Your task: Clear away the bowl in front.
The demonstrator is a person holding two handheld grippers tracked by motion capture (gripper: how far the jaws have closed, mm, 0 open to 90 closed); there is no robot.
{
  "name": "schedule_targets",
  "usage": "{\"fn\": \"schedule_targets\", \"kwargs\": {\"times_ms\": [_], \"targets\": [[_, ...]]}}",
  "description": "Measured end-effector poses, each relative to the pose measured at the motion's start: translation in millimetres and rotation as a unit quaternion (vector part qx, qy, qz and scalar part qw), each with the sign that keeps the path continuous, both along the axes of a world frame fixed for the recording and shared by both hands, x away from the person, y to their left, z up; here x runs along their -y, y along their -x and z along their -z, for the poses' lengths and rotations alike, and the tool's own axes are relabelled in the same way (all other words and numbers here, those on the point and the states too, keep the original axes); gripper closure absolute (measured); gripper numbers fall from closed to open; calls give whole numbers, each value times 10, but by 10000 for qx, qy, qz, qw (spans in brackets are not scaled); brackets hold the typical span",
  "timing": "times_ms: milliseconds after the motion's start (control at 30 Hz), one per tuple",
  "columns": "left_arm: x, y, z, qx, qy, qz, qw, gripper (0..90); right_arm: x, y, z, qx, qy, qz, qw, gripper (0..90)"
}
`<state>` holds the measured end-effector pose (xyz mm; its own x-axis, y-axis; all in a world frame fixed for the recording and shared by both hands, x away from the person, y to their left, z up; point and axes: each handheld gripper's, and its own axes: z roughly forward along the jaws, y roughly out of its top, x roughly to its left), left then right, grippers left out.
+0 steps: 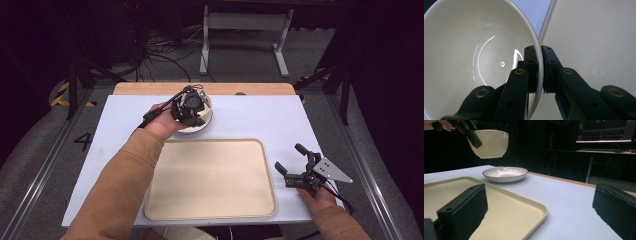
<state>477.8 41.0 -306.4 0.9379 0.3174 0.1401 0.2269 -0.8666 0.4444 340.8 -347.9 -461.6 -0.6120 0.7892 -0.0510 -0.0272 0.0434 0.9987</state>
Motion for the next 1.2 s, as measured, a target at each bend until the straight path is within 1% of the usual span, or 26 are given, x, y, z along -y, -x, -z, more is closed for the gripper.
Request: {"fn": "schedule_targets", "kwargs": {"times_ms": [33,133,233,333,367,467,500,533,567,600,667,700,733,767,867,900,1033,1133,1167,1200], "targets": [[0,0,0,0,0,0,10000,845,0,0,0,0,0,0,10000,1],[-1,98,-30,12,-2,101,9999,844,0,0,0,2,1,1,10000,1],[-6,186,-50,89,15,208,9997,845,0,0,0,-1,-1,0,10000,2],[1,291,-73,66,45,280,9996,845,0,0,0,-3,-1,0,10000,1],[13,328,-83,59,7,354,9994,845,0,0,0,-2,0,0,10000,1],[54,432,-95,15,-53,455,9989,845,0,-1,0,-5,-1,2,10000,1],[54,432,-95,15,-53,455,9989,845,0,0,0,-2,0,0,10000,1],[78,483,-103,25,-81,539,9985,845,0,0,0,-3,0,1,10000,1],[90,517,-108,-8,-93,552,9984,845,0,0,0,-3,0,1,10000,1],[101,543,-119,24,-137,665,9977,845,0,-1,0,-1,0,0,10000,1],[108,570,-120,13,-127,657,9978,845,0,-1,0,-2,1,-1,10000,1],[124,619,-131,69,-152,768,9969,845,0,-1,0,-3,0,0,10000,1],[124,619,-131,69,-152,768,9969,845,0,-1,0,-3,0,0,10000,1],[131,651,-133,38,-139,767,9969,845,0,0,0,-2,0,0,10000,1],[163,720,-135,34,-192,867,9960,845,0,0,0,-2,0,-1,10000,1],[176,741,-137,57,-234,930,9954,845,0,0,0,-1,0,0,10000,1],[210,831,-148,9,-269,1029,9943,845,0,0,0,-1,1,0,10000,2],[231,902,-159,14,-277,1156,9929,845,0,0,0,0,1,0,10000,1],[243,936,-163,15,-289,1241,9918,846,0,0,0,-1,1,0,10000,2],[248,957,-163,23,-278,1271,9915,846,0,0,0,-1,1,-1,10000,1]]}}
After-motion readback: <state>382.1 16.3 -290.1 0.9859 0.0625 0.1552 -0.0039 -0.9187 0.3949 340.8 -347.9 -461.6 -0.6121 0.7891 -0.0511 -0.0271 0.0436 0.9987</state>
